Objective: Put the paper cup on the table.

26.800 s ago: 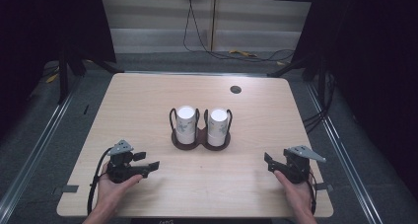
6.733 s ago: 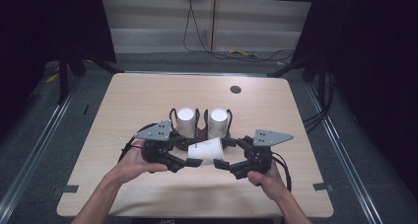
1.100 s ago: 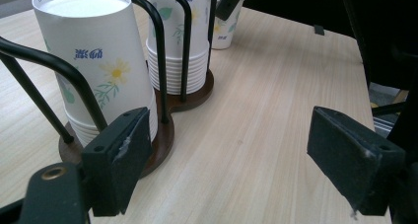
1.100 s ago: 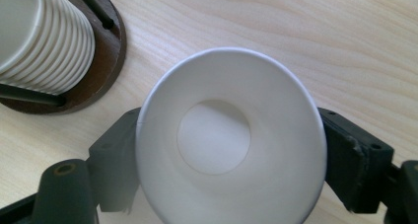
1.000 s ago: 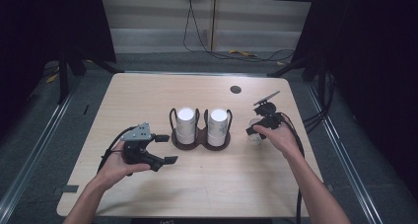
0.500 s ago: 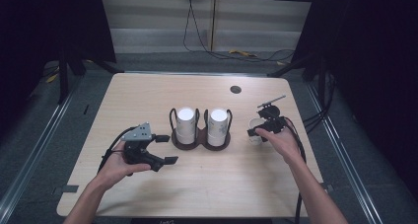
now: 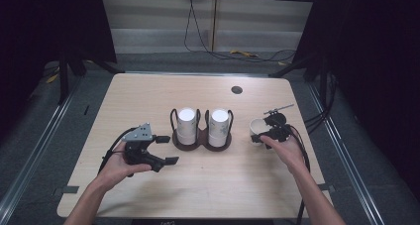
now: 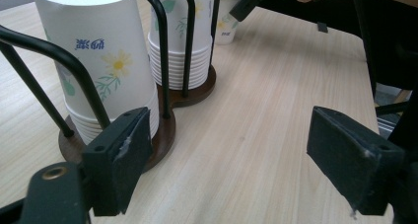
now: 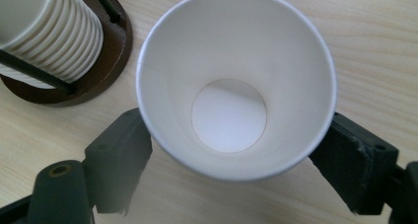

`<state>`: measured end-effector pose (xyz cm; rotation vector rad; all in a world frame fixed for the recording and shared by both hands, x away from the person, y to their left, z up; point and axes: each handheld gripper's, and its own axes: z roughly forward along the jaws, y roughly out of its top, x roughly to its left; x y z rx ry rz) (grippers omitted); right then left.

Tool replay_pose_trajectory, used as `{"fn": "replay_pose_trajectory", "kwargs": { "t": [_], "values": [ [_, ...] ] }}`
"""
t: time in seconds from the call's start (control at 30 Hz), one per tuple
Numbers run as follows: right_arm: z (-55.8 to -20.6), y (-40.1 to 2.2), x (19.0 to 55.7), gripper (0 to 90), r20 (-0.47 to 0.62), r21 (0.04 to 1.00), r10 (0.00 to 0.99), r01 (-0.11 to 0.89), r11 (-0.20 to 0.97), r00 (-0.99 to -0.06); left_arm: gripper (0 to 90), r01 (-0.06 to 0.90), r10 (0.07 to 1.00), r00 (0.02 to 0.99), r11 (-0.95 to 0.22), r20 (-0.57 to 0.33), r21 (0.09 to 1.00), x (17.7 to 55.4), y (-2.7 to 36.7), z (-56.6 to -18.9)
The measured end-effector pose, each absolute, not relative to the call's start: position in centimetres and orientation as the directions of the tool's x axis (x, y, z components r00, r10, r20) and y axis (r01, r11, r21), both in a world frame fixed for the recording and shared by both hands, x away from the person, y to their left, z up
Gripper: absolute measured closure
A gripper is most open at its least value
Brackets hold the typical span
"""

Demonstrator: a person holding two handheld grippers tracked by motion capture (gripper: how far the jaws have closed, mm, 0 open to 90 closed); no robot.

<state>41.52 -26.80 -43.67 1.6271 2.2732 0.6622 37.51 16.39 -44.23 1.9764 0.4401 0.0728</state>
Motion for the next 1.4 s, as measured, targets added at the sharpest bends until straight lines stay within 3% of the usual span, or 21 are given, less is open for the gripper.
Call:
{"fn": "replay_pose_trajectory", "kwargs": {
  "t": [0.77, 0.83, 1.1, 1.23, 1.4],
  "values": [
    [-43.5, -27.6, 34.8, 20.7, 0.063, 0.656, 0.949, 0.729, 0.195, -0.310, 19.4, 0.390, 0.494, 0.851, -0.361, -0.181, 0.847, 37.8, 17.9, -44.8],
    [-43.4, -27.7, 34.3, 21.1, 0.058, 0.665, 0.948, 0.720, 0.197, -0.312, 19.5, 0.445, 0.523, 0.821, -0.337, -0.229, 0.829, 37.7, 18.2, -45.0],
    [-43.9, -27.0, 31.8, 21.9, -0.006, 0.703, 0.950, 0.674, 0.227, -0.314, 19.8, 0.478, 0.606, 0.771, -0.346, -0.197, 0.807, 36.9, 19.1, -45.8],
    [-44.1, -27.1, 30.5, 21.9, 0.022, 0.731, 0.949, 0.654, 0.198, -0.313, 21.8, 0.538, 0.665, 0.722, -0.366, -0.191, 0.759, 36.1, 19.6, -46.3],
    [-44.6, -27.7, 28.7, 21.3, 0.041, 0.751, 0.951, 0.637, 0.174, -0.308, 21.8, 0.589, 0.709, 0.663, -0.296, -0.240, 0.752, 34.7, 20.4, -47.2]
  ]
}}
